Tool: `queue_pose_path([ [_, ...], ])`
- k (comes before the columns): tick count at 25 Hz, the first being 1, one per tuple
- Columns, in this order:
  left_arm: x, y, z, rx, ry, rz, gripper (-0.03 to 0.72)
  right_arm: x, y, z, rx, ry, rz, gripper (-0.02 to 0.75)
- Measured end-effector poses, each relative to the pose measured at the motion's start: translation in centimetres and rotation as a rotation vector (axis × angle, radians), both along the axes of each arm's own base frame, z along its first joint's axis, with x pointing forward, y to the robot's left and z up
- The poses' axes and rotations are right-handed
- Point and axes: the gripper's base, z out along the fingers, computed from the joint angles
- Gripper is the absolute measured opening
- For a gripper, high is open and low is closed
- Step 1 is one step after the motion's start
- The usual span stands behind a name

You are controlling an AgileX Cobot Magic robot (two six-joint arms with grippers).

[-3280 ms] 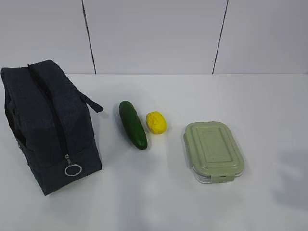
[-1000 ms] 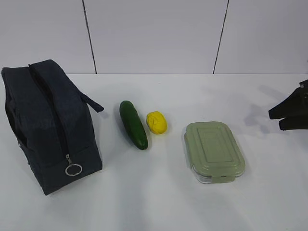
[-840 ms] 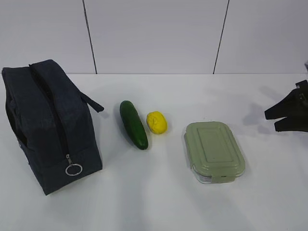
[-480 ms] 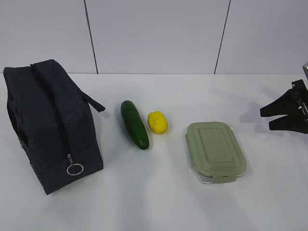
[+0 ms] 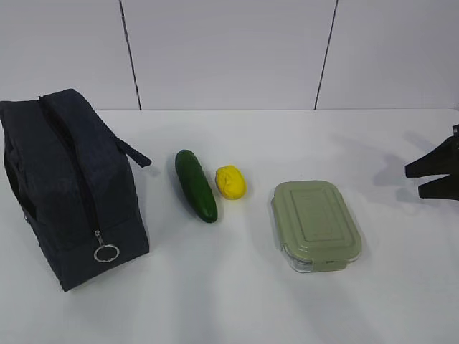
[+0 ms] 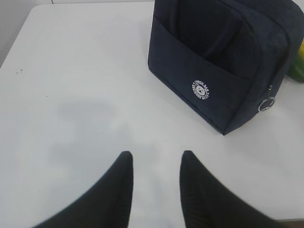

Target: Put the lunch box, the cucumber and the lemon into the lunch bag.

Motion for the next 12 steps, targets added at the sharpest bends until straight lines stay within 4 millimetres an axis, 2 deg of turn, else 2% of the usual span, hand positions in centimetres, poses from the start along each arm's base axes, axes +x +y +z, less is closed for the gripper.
queue_pose_path([
  [12,0.0,0.0,0.0,0.000,0.000,0.000,0.242,0.3,4.8,-0.7,-0.034,0.045,0.174,0.426],
])
